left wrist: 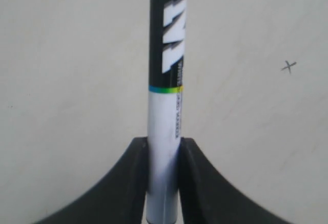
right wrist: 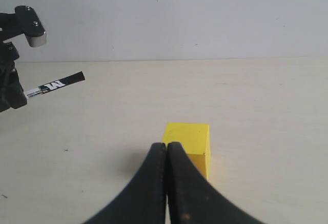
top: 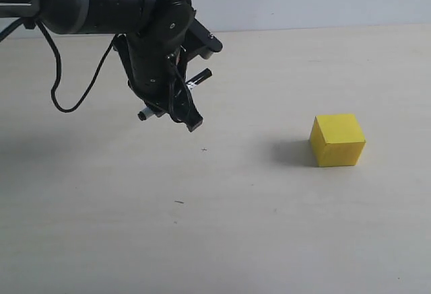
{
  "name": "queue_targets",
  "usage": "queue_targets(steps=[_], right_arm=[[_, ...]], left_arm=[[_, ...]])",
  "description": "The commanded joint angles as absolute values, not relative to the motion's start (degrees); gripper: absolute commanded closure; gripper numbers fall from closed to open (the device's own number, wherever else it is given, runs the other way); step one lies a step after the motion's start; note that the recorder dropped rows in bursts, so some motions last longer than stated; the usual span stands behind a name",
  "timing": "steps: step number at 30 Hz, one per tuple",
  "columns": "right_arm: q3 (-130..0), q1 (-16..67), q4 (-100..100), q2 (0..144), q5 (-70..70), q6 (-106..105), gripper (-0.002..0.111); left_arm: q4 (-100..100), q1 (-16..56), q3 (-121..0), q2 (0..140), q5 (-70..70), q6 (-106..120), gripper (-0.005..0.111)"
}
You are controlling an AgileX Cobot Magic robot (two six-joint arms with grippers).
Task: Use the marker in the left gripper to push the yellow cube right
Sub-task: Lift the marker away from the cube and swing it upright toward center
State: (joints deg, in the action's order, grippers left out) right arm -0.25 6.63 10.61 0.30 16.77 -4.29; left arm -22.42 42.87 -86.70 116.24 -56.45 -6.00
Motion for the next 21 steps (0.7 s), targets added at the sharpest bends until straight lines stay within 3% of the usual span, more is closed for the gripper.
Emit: queue_targets(steps=[1,9,21], right_arm=[[0.0,6.7,10.6,0.0,16.4,-4.4,0.108],[0.0,6.7,10.6,0.0,16.4,-4.4,0.108],[0.0,6.7,10.6,0.0,16.4,-4.4,0.108]], left_arm=[[-22.3,42.6,-86.5,115.1,-57.9,-6.6,0.107],[-22.3,42.3,-84.5,115.1,-59.1,-7.2,0.107],[-22.1,41.6,-84.3,115.1,-58.8,-31.7,0.107]])
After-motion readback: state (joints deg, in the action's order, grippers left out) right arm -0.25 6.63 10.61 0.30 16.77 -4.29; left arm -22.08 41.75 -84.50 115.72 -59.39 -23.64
